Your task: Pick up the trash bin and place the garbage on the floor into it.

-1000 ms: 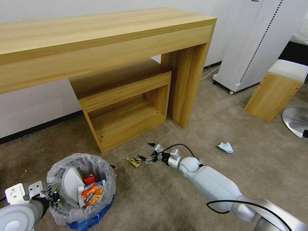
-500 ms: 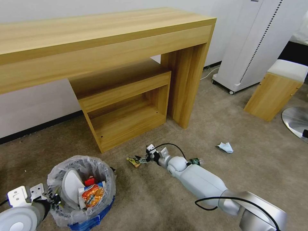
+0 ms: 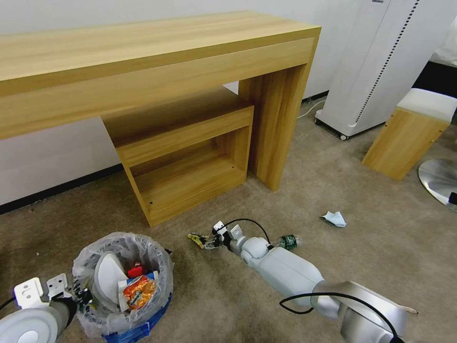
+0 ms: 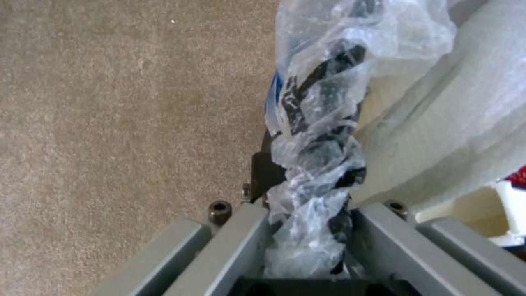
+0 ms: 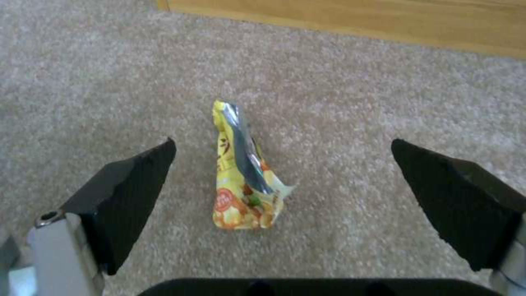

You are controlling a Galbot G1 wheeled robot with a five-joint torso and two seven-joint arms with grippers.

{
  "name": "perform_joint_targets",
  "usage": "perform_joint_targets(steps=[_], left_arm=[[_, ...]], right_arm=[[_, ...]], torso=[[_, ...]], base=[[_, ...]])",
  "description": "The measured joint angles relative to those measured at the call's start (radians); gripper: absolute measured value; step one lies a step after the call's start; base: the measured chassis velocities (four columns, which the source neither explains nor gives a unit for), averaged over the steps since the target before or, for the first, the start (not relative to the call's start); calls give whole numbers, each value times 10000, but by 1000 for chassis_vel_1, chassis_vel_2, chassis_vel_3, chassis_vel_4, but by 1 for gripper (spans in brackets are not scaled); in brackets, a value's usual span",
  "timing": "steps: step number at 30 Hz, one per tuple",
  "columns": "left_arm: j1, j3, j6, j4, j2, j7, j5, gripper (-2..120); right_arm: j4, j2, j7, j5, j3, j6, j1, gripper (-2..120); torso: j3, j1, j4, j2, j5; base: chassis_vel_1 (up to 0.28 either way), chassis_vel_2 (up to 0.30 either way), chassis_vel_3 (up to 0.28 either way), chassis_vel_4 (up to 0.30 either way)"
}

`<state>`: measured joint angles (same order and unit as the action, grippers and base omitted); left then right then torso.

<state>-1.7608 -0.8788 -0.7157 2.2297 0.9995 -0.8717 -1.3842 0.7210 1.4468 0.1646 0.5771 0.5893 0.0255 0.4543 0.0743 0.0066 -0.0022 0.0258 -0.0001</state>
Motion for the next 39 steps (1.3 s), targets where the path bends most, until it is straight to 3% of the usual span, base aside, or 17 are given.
perform_joint_targets(steps=[8,18,31,39], left_arm=[[81,8,6,-42,-157,19,-70,0],[319,228,12,-357,-154,195,28,0],[1043,454,64,-788,-493,181,-314,0],[1338,703,64,-1086,-556,184,-323,0]], right_arm=[[-132,-66,106,-12,-64,54,-12,100],[-1456,805,156,-568,-263,323,-106,100],[-2267,1565,-38,-938,-406,176,-272,100],[-2484,1613,-17,-1027,-588,161,-237,100]], torso=[[0,0,-2,0,0],[-1,0,2,1,0],[0,0,3,0,1],[0,0,0,0,0]], base=[[0,0,0,0],[0,0,0,0],[0,0,0,0],[0,0,0,0]])
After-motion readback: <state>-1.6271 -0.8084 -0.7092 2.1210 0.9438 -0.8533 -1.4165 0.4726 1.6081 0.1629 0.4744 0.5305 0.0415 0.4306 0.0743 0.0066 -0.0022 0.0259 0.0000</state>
